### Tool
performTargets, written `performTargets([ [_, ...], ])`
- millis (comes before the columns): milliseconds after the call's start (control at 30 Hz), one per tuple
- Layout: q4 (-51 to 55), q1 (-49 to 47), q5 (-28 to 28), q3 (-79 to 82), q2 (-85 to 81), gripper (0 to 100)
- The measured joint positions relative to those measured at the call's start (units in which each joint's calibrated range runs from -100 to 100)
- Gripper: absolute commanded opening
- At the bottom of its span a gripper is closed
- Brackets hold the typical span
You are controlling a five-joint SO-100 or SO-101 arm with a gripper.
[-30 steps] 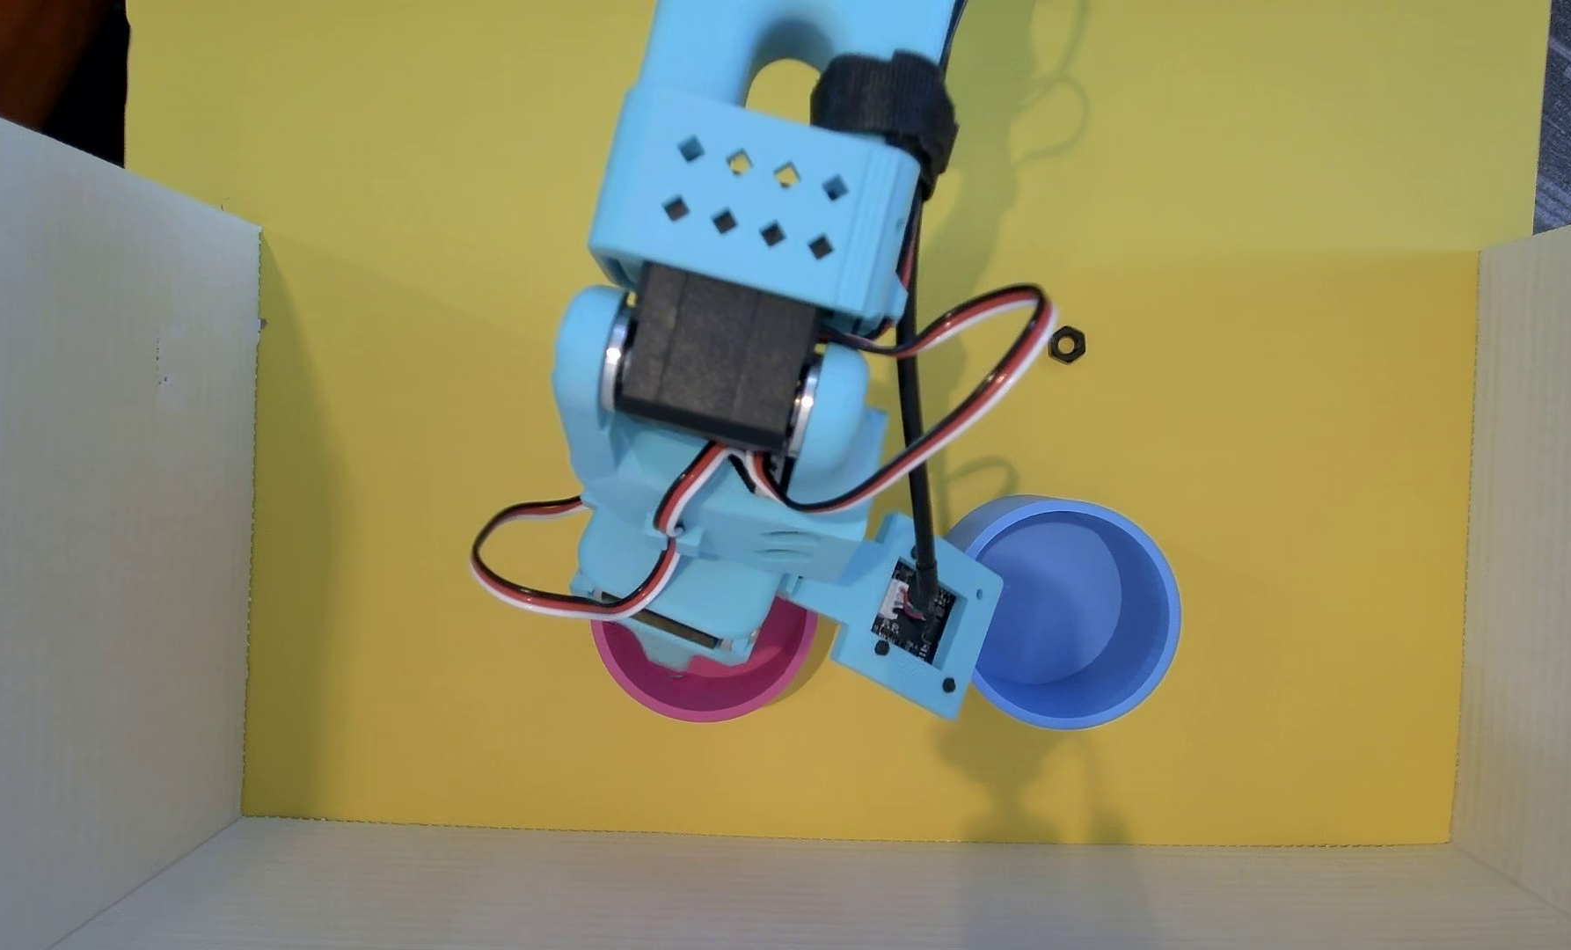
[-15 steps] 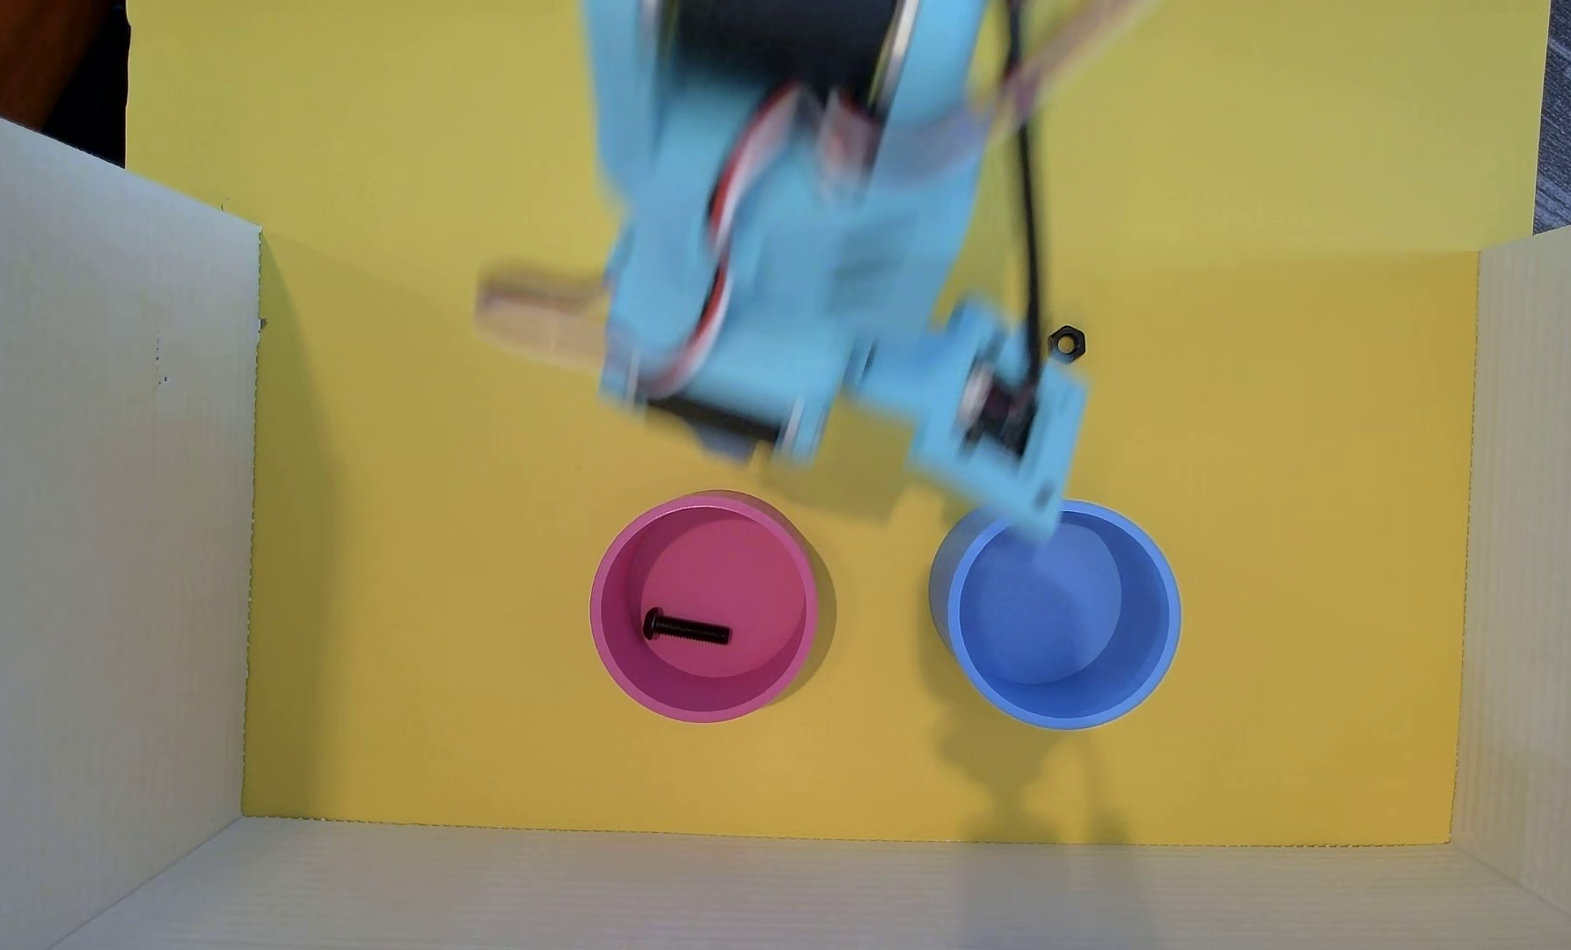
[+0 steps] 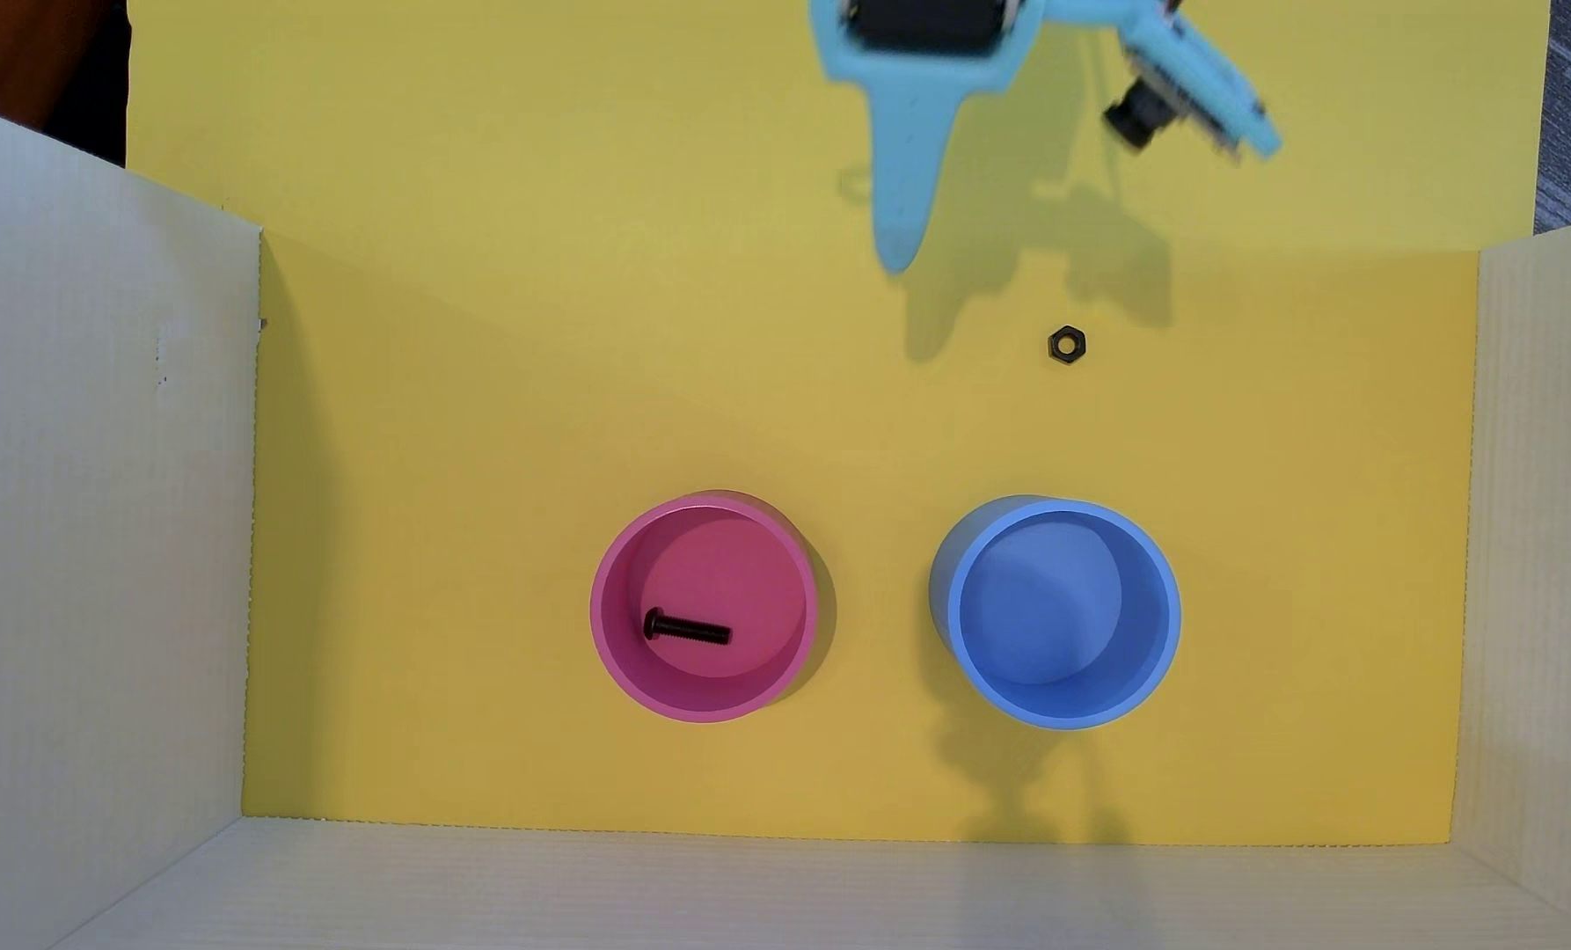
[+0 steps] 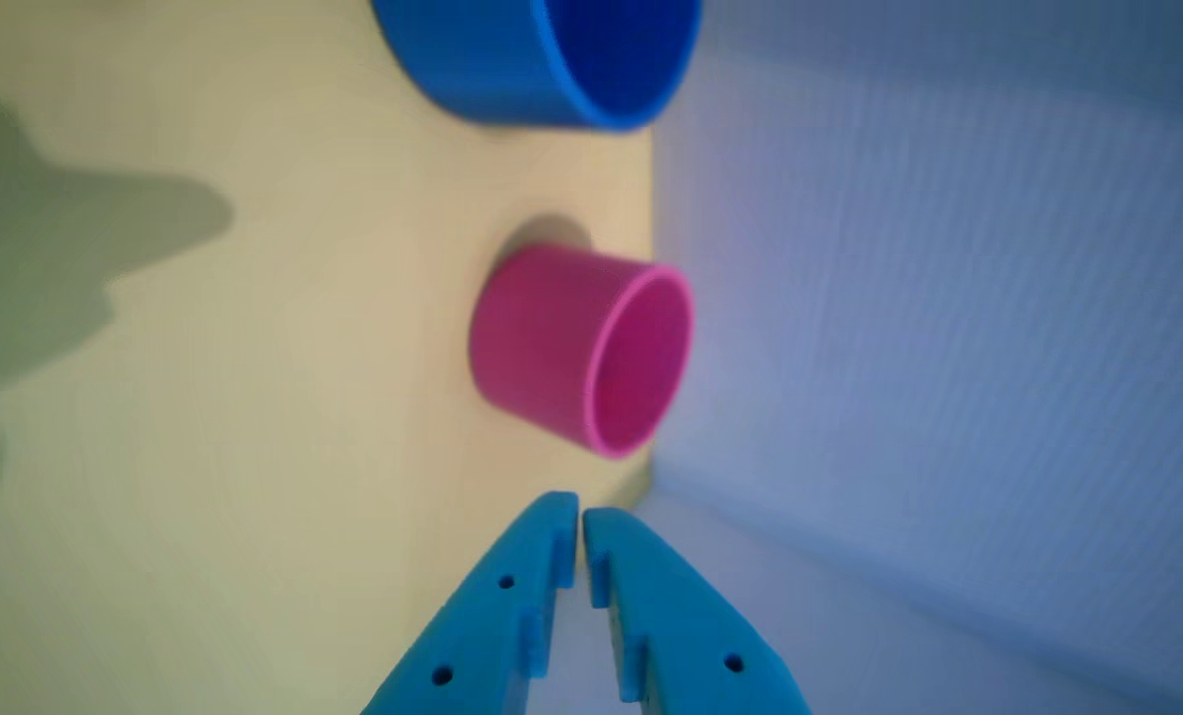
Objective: Pick up the bolt and place it in the pink box
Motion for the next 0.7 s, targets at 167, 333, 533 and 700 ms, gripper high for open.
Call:
performTargets([
  [167,0.0,-1.8,0.0,8.9,-12.6,1],
  [333,2.6,-3.4,0.0,11.6,-16.5,1],
  [533,10.4,-5.2,-2.8,15.6,-16.5,1],
  [700,13.4,-5.1,-4.9,21.0,-16.6,1],
])
